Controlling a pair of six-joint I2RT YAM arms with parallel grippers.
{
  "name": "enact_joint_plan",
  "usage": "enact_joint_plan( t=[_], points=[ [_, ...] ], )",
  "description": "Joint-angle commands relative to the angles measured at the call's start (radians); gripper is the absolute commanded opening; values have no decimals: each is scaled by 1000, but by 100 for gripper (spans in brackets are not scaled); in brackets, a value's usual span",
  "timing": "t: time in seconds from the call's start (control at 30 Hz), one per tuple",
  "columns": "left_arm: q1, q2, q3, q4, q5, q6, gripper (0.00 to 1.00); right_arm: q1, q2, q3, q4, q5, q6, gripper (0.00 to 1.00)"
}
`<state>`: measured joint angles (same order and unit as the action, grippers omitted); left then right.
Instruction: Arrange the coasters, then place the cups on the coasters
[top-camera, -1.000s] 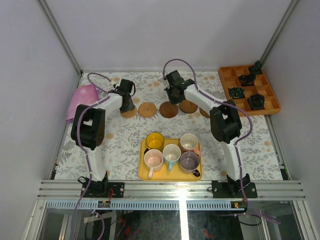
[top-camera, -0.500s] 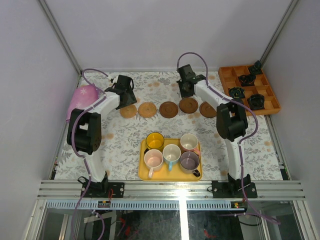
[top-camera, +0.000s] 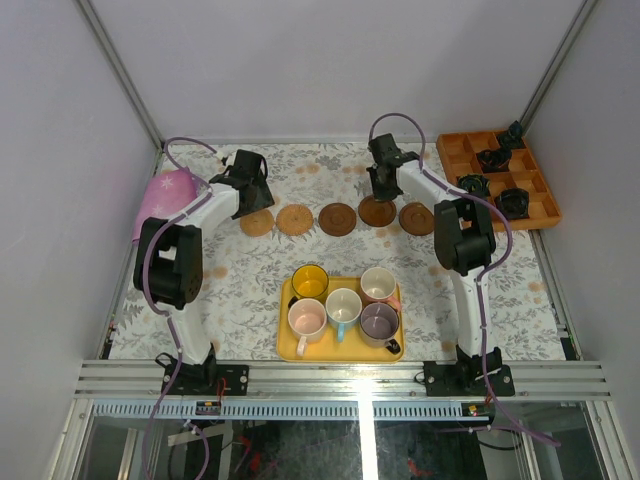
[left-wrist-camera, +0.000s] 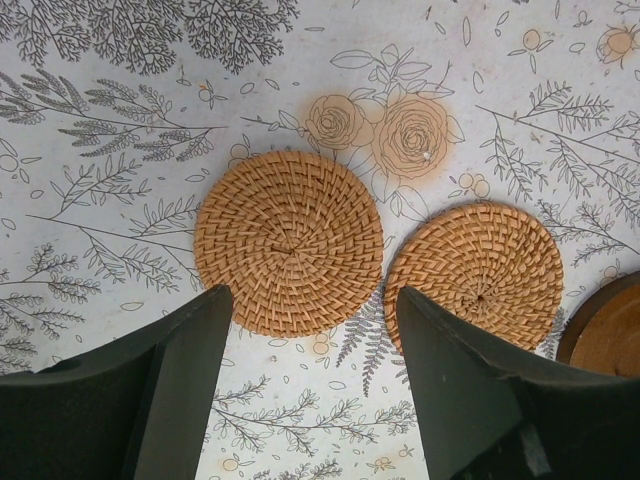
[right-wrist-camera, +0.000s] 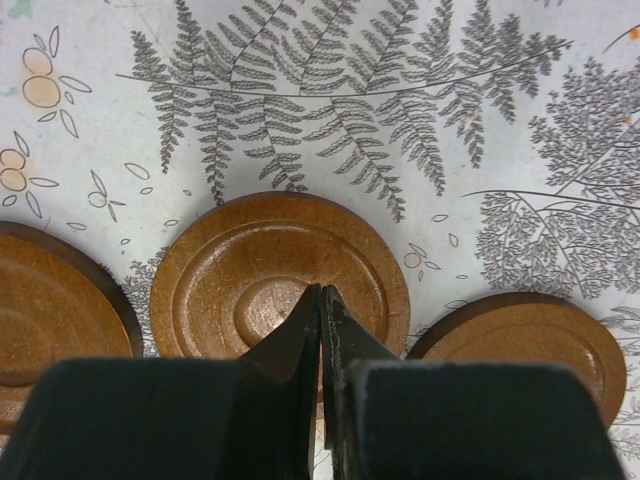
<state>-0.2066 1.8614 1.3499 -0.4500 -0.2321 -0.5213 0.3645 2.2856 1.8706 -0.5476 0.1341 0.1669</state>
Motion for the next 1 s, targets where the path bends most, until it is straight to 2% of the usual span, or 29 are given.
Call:
enact_joint_plan(
  t=[0.0, 0.47, 0.67, 0.97],
  points=[
    [6, 21, 19, 17, 25, -8, 66, 4, -9, -41, 4, -68, 20, 0],
    [6, 75, 27, 57, 155, -11, 66, 12, -94, -215, 30, -183, 44, 0],
    [6, 79, 28, 62, 167, -8, 66, 40, -133, -279, 25, -174, 45, 0],
    [6, 70, 27, 63, 173, -1, 66, 82, -128, -283, 1, -140, 49, 0]
  ],
)
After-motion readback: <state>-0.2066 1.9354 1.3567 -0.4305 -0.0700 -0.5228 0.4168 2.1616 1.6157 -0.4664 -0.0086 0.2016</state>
